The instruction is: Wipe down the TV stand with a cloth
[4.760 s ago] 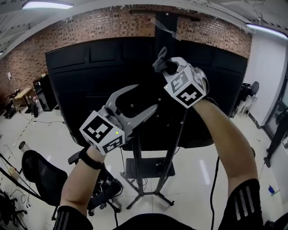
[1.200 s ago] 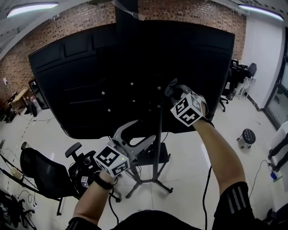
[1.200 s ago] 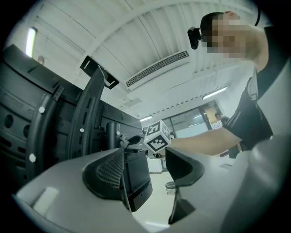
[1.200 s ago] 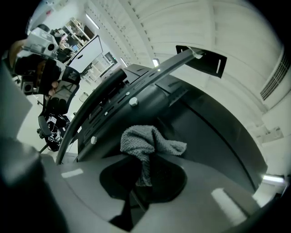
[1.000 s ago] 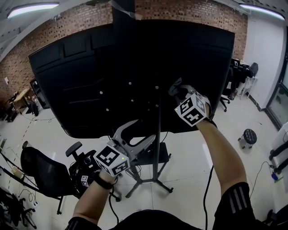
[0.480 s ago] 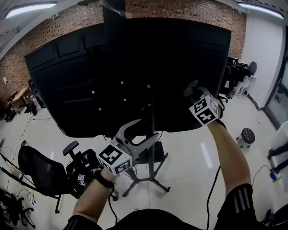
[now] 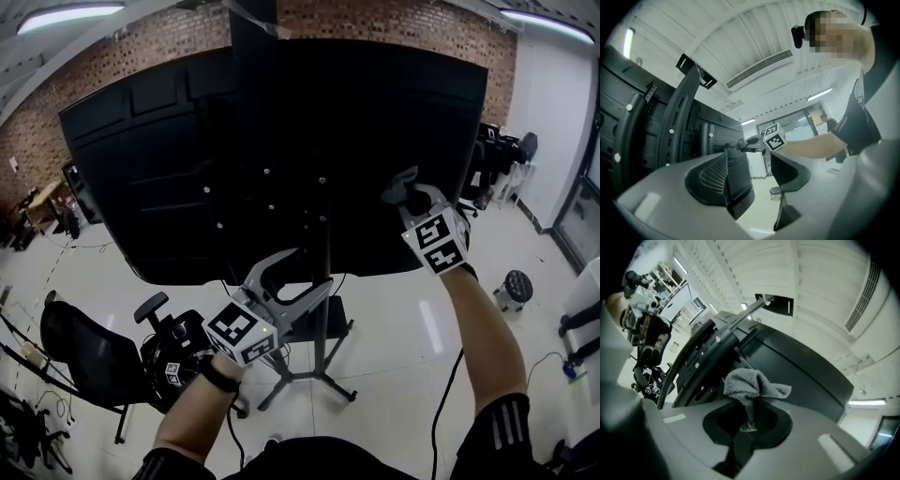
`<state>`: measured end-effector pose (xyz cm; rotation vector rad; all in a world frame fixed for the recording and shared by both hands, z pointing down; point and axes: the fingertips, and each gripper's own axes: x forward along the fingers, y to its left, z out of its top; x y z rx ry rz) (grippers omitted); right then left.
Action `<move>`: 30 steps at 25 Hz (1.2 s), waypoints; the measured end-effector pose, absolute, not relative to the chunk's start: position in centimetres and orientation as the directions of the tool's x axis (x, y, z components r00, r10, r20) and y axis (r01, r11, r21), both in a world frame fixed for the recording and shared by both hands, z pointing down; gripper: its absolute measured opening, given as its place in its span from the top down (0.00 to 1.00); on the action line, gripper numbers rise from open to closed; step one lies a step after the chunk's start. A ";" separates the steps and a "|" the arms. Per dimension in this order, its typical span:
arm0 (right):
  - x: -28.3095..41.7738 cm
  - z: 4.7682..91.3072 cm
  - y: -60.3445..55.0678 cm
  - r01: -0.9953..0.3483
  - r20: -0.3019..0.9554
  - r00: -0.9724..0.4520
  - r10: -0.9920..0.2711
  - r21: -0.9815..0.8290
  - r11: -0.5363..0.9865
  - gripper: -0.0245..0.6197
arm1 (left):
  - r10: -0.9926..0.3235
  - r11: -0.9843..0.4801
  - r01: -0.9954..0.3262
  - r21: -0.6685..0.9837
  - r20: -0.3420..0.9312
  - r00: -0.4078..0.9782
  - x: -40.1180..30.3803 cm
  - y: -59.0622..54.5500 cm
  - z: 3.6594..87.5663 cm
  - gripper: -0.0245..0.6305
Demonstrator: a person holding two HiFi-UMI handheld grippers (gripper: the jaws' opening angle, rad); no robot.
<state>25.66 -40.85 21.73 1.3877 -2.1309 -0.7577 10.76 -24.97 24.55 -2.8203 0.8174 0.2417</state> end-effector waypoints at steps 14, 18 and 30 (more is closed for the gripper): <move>0.4 18.1 -33.2 -0.606 0.023 -0.667 -0.744 0.563 0.561 0.91 | -0.551 -0.783 -0.598 -0.172 -0.252 0.795 -3.8 -23.5 22.7 0.49; -6.9 18.5 -32.4 -0.604 0.029 -0.729 -0.684 0.443 0.663 0.91 | -0.571 -0.773 -0.615 -0.152 -0.254 0.781 -8.0 -23.5 22.8 0.49; -20.1 23.2 -38.1 -0.141 0.096 -0.359 -0.928 0.978 0.155 0.91 | -0.634 -0.733 -0.667 -0.130 -0.223 0.740 -18.6 -24.0 25.7 0.50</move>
